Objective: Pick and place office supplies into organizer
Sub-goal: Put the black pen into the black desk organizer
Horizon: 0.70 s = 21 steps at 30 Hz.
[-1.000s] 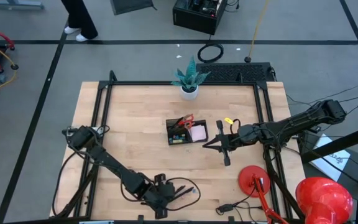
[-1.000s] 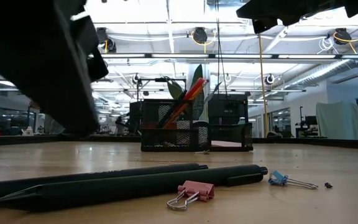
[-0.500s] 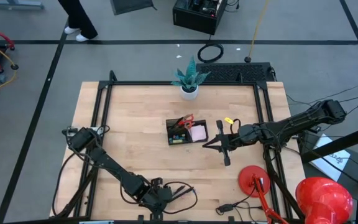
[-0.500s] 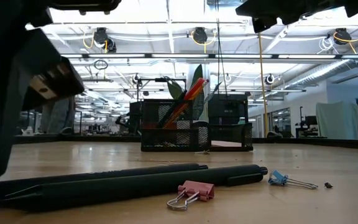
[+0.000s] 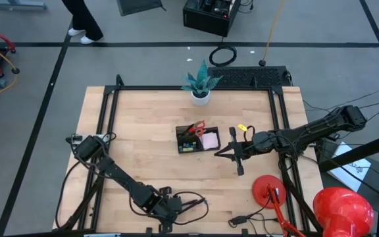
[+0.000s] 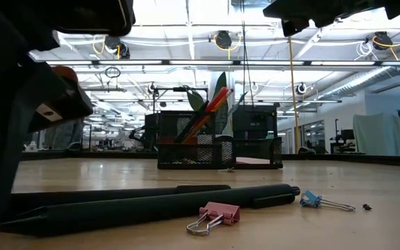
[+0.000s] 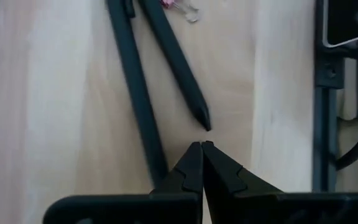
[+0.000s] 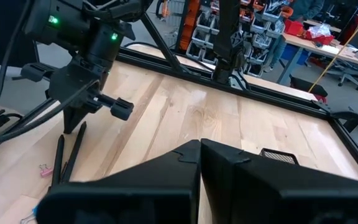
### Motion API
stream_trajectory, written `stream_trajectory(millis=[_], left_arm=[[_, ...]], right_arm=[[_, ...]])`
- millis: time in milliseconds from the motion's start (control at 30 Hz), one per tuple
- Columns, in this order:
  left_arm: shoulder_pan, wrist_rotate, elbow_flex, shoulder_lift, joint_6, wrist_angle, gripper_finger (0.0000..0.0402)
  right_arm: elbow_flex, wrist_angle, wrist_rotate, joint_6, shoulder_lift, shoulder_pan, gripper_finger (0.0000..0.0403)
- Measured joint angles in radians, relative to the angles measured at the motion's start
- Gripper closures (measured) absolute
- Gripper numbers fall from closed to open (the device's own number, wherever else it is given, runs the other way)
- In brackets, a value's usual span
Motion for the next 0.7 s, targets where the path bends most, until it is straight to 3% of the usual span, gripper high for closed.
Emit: stream_trajectory(millis=[700], left_arm=[[0.142, -0.068, -0.004, 0.001, 0.218, -0.025, 0.0396]], right_arm=[[0.0, 0.0, 0.0, 0.0, 0.0, 0.0, 0.0399]])
